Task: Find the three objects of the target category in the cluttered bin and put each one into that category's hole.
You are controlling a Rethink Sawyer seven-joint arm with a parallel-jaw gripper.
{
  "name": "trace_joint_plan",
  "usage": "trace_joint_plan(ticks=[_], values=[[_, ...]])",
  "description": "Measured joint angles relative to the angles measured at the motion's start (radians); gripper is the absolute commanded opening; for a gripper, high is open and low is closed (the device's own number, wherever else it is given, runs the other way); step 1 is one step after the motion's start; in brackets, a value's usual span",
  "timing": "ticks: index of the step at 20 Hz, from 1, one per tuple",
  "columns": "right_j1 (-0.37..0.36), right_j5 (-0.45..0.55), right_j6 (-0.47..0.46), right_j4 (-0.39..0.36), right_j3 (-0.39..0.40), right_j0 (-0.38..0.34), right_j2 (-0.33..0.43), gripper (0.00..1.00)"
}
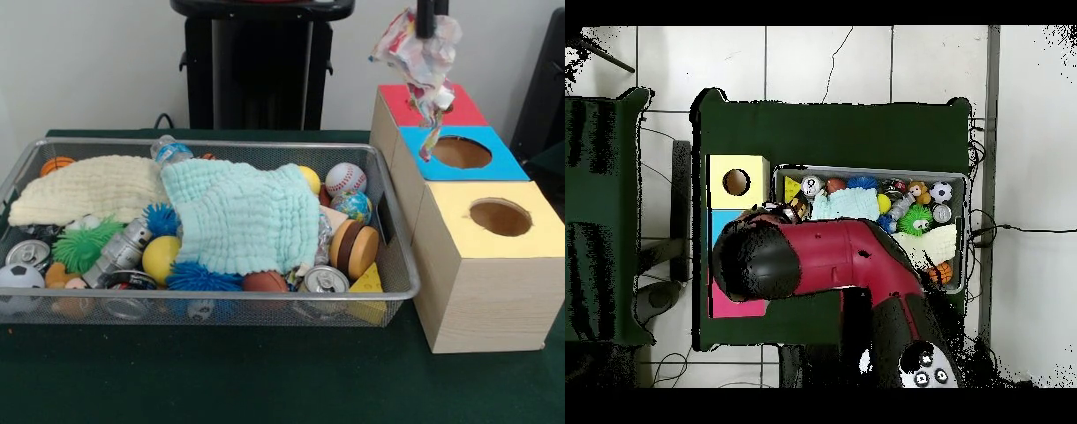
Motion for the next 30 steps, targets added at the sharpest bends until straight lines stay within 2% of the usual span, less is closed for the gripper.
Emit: trace_joint_plan(ticks=[6,16,21,30], values=[[-0.012,0.000,0.000,-0.007,0.029,-0.060,0.000,0.00],[-0.004,0.000,0.000,-0.132,0.073,-0.205,0.006,0.00],[0.009,0.000,0.000,-0.163,0.076,-0.234,0.017,0.00],[0.022,0.000,0.000,-0.174,0.076,-0.236,0.061,0.00]])
